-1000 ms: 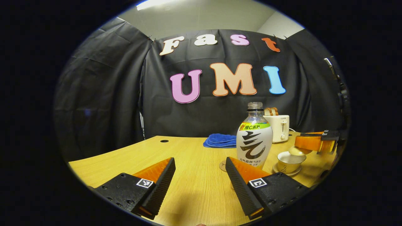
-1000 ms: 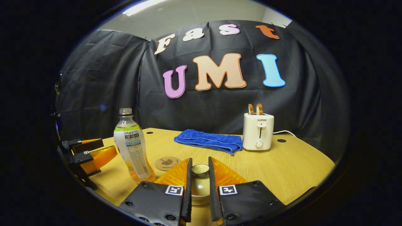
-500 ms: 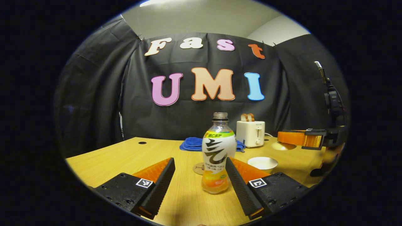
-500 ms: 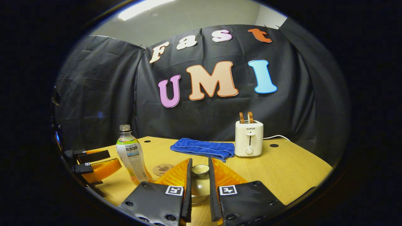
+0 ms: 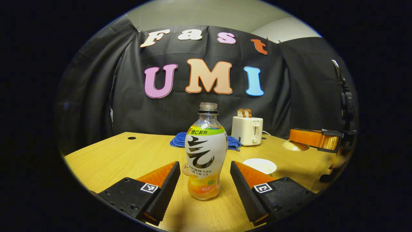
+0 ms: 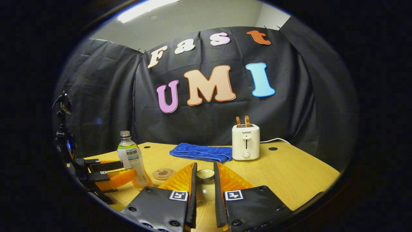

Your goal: Open the teacup lid with one hand, grasp the water bottle and pour water into the teacup with the other hand; after pouring, place the water bottle on the coaster and then close the teacup lid.

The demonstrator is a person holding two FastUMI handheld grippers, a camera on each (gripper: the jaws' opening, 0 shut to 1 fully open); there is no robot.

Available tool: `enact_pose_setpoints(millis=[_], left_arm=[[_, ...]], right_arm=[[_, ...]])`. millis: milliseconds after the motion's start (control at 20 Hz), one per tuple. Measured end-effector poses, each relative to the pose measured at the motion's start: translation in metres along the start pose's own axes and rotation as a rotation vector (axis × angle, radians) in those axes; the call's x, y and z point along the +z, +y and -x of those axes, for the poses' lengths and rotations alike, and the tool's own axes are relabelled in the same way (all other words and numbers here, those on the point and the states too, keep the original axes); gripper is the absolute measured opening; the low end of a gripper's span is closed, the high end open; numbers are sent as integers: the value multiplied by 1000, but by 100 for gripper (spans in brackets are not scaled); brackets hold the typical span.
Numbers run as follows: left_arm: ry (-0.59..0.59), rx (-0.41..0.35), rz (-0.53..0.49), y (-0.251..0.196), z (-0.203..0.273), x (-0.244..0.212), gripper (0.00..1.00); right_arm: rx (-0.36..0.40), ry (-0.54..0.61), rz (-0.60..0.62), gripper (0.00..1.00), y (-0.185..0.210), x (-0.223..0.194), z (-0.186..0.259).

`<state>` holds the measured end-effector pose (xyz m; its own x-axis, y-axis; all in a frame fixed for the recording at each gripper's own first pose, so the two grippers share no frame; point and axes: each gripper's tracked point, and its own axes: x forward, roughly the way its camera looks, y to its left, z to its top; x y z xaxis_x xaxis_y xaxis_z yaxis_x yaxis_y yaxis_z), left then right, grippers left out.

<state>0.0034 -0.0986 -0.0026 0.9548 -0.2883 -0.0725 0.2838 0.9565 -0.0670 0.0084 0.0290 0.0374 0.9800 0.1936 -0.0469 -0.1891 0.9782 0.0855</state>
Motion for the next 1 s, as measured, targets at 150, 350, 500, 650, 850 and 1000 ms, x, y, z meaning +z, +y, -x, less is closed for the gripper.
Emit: enact_pose_setpoints(millis=[150,350,500,650,850,1000], left_arm=[[12,-1,-34,-3,-7,-4,83],[18,14,-40,0,-14,-6,74],[23,18,-47,0,-16,-7,68],[26,24,-57,2,-17,-9,62],[40,31,-100,6,-25,-6,49],[64,41,-183,10,-27,-3,50]], right_arm=[[-8,7,1,27,-4,-2,1],[-3,3,-1,26,0,0,4],[4,2,12,27,2,0,7],[4,3,14,27,1,-1,7],[-6,5,14,26,-6,-1,9],[-13,2,6,27,-11,0,11]])
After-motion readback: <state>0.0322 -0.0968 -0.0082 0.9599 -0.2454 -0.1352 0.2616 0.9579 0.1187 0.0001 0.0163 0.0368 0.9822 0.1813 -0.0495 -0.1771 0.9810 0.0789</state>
